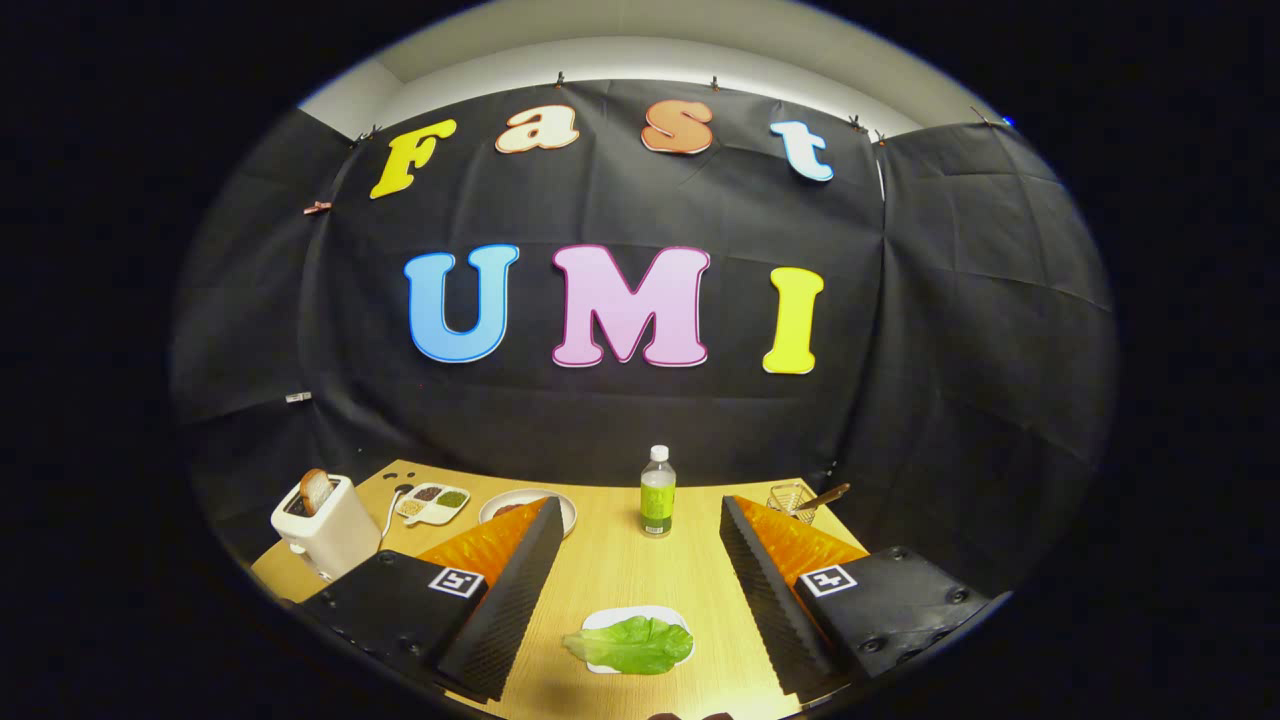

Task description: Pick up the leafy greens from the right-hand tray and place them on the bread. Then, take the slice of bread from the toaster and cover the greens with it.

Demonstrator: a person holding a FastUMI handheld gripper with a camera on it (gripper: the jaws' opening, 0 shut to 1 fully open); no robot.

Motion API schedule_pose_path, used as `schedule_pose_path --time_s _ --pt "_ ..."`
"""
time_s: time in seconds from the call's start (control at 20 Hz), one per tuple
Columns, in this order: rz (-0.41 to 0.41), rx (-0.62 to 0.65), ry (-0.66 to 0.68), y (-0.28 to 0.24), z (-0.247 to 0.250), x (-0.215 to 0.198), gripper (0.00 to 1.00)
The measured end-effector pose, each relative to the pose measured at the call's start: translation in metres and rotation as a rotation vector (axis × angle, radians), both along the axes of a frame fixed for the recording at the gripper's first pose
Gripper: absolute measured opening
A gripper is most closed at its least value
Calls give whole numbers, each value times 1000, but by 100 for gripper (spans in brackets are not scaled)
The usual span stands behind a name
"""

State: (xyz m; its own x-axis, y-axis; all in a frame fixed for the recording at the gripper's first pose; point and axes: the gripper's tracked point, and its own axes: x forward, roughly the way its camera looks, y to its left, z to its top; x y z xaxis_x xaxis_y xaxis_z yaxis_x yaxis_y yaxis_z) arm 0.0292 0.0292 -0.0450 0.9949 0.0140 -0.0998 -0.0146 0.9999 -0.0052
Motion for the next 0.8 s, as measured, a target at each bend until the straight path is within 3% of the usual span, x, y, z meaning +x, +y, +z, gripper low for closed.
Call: schedule_pose_path --time_s 0.3,0.8 --pt "152 -46 173 -2 -75 24 98" --pt "446 -258 487 4 -218 44 98"
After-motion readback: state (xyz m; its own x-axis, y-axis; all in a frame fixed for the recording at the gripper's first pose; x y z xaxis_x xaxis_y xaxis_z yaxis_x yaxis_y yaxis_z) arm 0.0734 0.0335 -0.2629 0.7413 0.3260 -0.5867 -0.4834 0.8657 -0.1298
